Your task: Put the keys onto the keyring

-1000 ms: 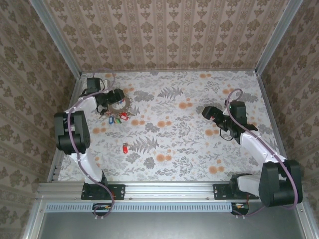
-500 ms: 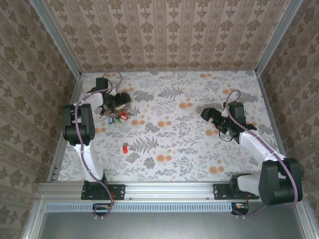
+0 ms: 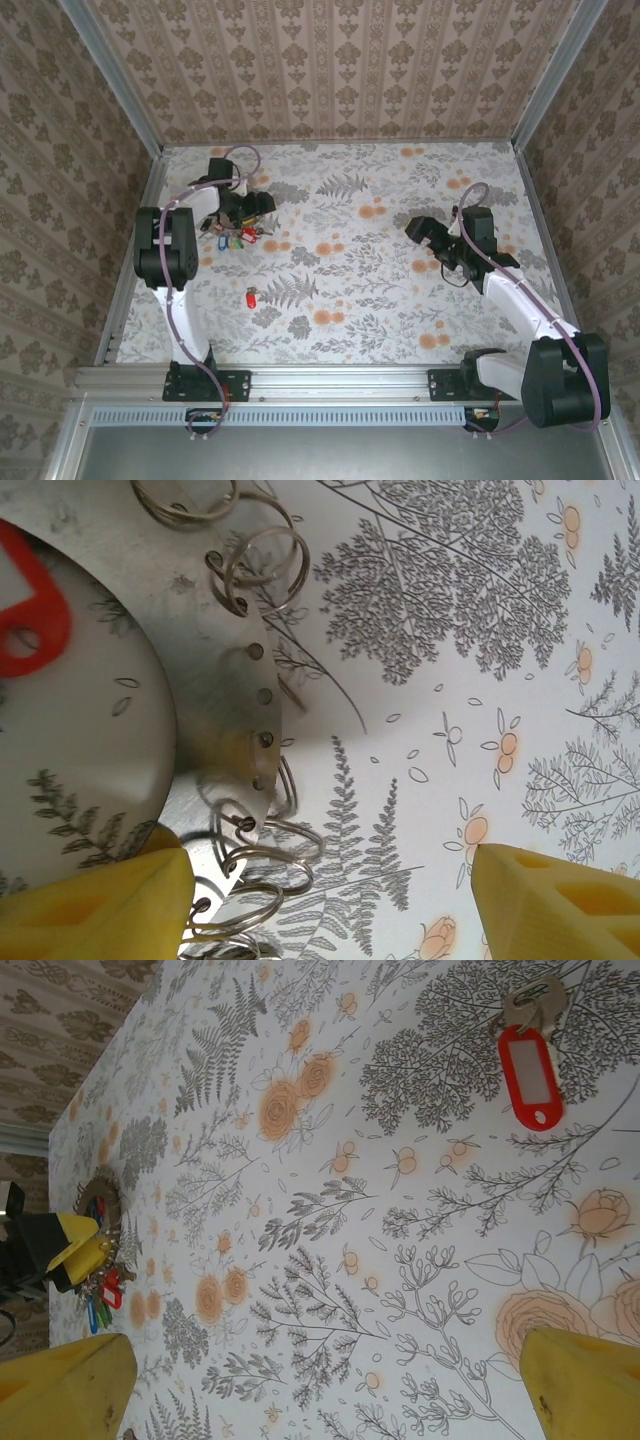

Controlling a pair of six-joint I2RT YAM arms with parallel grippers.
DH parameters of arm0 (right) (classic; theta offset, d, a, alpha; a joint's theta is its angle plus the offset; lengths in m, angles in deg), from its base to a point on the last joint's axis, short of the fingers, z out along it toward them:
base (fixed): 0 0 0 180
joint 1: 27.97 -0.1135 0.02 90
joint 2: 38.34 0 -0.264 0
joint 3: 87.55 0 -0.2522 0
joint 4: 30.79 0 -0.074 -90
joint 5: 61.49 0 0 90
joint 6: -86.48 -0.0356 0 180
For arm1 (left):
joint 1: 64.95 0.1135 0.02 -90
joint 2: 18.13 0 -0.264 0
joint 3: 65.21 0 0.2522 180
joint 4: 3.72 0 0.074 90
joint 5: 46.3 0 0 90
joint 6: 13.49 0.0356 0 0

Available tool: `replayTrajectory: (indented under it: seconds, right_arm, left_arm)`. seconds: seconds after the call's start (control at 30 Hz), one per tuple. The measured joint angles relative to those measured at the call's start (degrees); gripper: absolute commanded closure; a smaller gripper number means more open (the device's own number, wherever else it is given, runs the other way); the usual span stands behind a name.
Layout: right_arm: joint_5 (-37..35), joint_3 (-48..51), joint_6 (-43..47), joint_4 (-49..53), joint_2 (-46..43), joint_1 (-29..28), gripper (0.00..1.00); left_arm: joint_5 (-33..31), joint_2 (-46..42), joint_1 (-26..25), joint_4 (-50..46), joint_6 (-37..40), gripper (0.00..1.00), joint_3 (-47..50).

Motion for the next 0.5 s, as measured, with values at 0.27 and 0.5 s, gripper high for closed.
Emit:
replayTrajectory:
  seconds: [0.27,0.5]
  right_arm:
    - [-1.5,1.4,-0.6,1.1,-2.0,0.0,0.0]
    - [-3.1,2.1,-1.0,1.6,-4.6,0.0,0.01]
  left_arm:
    - [0.5,0.0,-2.4,-0.5,0.7,0.27,0.0]
    - [4.4,0.0,-9.8,-0.9,1.3,0.27,0.0]
